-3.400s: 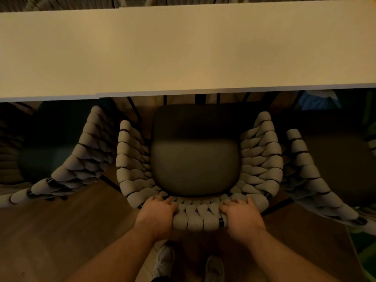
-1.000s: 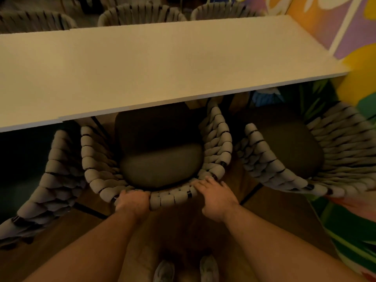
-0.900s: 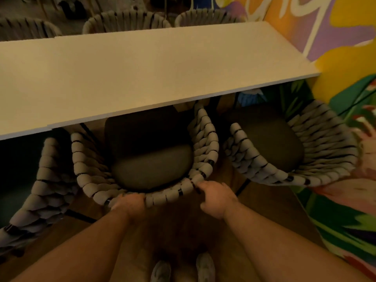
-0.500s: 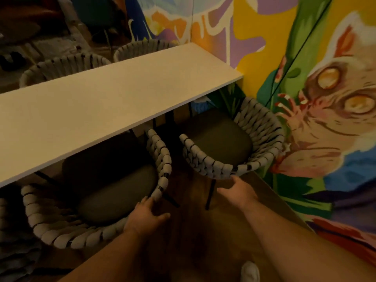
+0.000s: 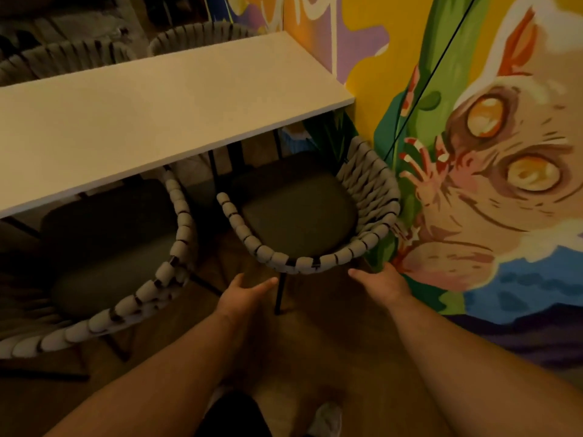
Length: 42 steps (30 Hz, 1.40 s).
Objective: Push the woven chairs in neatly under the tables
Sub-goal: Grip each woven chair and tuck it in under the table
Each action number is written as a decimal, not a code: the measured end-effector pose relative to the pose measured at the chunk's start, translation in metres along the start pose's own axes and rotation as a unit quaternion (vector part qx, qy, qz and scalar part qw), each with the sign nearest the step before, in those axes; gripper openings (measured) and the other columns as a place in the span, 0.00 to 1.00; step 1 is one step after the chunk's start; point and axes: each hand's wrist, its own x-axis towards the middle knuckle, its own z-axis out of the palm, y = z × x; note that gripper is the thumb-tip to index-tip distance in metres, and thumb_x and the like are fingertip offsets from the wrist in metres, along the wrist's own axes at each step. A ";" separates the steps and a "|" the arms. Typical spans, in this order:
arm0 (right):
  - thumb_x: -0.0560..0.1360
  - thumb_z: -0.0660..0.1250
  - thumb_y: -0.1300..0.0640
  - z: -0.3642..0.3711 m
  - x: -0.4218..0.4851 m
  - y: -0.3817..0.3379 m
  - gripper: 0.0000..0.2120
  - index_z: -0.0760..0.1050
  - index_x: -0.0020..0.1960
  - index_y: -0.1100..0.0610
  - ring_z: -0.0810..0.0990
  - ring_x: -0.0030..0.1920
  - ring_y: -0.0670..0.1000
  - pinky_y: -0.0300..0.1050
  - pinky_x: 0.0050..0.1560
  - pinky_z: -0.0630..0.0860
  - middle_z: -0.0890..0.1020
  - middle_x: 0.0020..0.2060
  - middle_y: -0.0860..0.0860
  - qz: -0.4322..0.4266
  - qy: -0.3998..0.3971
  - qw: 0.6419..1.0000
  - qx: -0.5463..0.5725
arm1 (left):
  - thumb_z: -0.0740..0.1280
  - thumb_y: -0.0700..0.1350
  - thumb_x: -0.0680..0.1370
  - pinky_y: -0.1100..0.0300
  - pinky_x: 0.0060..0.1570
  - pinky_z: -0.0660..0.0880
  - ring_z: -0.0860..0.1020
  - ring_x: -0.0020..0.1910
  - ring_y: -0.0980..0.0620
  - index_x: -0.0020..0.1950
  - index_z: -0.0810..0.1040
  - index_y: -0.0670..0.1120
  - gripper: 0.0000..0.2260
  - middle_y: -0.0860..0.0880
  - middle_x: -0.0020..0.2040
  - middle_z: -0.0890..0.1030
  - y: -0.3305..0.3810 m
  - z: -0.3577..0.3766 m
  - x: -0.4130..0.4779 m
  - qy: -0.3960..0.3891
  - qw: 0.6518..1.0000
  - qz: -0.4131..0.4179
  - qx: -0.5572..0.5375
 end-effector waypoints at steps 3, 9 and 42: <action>0.63 0.78 0.27 -0.012 0.037 -0.001 0.59 0.61 0.85 0.50 0.74 0.74 0.64 0.63 0.71 0.76 0.73 0.79 0.55 0.022 -0.016 0.999 0.033 | 0.78 0.60 0.75 0.42 0.74 0.69 0.64 0.81 0.37 0.87 0.54 0.51 0.49 0.43 0.85 0.60 0.002 0.017 0.015 0.013 0.998 -0.023 -0.060; 0.73 0.78 0.35 -0.008 0.110 -0.039 0.51 0.59 0.85 0.55 0.72 0.75 0.65 0.62 0.66 0.74 0.71 0.78 0.59 0.087 -0.027 0.992 0.087 | 0.81 0.74 0.59 0.37 0.75 0.69 0.64 0.80 0.35 0.87 0.52 0.53 0.65 0.42 0.85 0.60 0.007 0.043 0.070 0.025 0.995 -0.060 -0.072; 0.77 0.68 0.70 0.004 0.260 -0.018 0.22 0.79 0.67 0.54 0.83 0.61 0.68 0.70 0.63 0.79 0.83 0.62 0.63 0.256 -0.144 0.832 0.470 | 0.64 0.26 0.78 0.35 0.51 0.84 0.81 0.60 0.31 0.76 0.72 0.47 0.29 0.36 0.66 0.79 0.000 0.215 0.170 0.212 0.785 -0.100 -0.573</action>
